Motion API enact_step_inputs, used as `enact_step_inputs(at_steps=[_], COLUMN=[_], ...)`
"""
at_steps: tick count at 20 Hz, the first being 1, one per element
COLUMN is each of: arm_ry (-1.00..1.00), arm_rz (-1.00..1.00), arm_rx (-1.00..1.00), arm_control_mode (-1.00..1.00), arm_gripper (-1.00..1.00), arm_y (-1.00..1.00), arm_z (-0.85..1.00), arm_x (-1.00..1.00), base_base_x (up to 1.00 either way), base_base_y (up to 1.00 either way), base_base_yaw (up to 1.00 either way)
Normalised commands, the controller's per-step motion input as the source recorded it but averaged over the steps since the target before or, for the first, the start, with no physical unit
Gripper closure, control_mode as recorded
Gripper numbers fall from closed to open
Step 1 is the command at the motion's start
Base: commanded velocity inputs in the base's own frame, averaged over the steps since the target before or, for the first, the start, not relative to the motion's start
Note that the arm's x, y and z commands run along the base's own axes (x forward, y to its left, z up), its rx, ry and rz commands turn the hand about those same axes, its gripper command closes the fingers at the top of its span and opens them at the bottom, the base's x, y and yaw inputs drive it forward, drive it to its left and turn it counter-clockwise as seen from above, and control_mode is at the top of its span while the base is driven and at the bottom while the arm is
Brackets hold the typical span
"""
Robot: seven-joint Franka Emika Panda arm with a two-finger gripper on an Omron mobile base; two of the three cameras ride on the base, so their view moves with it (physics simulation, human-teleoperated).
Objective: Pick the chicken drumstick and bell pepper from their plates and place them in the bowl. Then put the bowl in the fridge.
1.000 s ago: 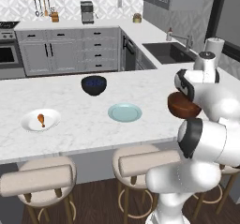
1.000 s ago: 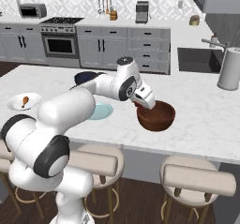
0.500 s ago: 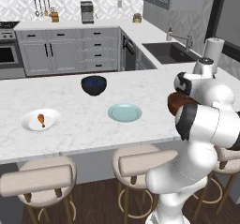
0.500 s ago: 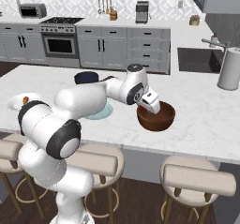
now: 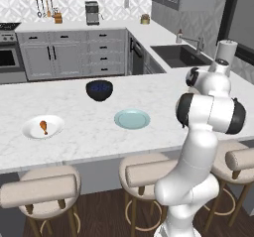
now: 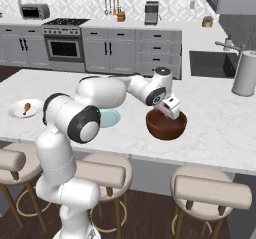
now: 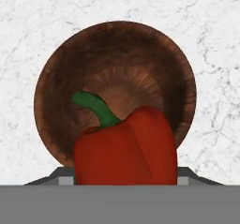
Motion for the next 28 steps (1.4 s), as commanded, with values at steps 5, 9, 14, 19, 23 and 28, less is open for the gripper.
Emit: enact_step_inputs(at_steps=[5, 9, 14, 19, 23, 28], arm_ry=[0.02, 0.01, 0.0, 0.0, 0.0, 0.0], arm_rz=[0.0, 0.0, 0.0, 0.0, 0.0, 0.04], arm_rx=[-0.09, -0.05, 0.0, 0.0, 0.0, -0.03], arm_control_mode=[-1.0, -1.0, -1.0, -1.0, -1.0, -1.0], arm_gripper=[1.0, 1.0, -1.0, -1.0, -1.0, -1.0], arm_y=[-0.01, 0.0, 0.0, 0.0, 0.0, 0.17], arm_z=[-0.6, -0.16, 0.0, 0.0, 0.0, 0.06], arm_x=[0.01, 0.09, 0.13, 0.02, 0.01, 0.01], base_base_x=[0.0, 0.0, 0.0, 0.0, 0.0, 0.0], base_base_y=[0.0, 0.0, 0.0, 0.0, 0.0, 0.0], base_base_yaw=[0.0, 0.0, 0.0, 0.0, 0.0, 0.0])
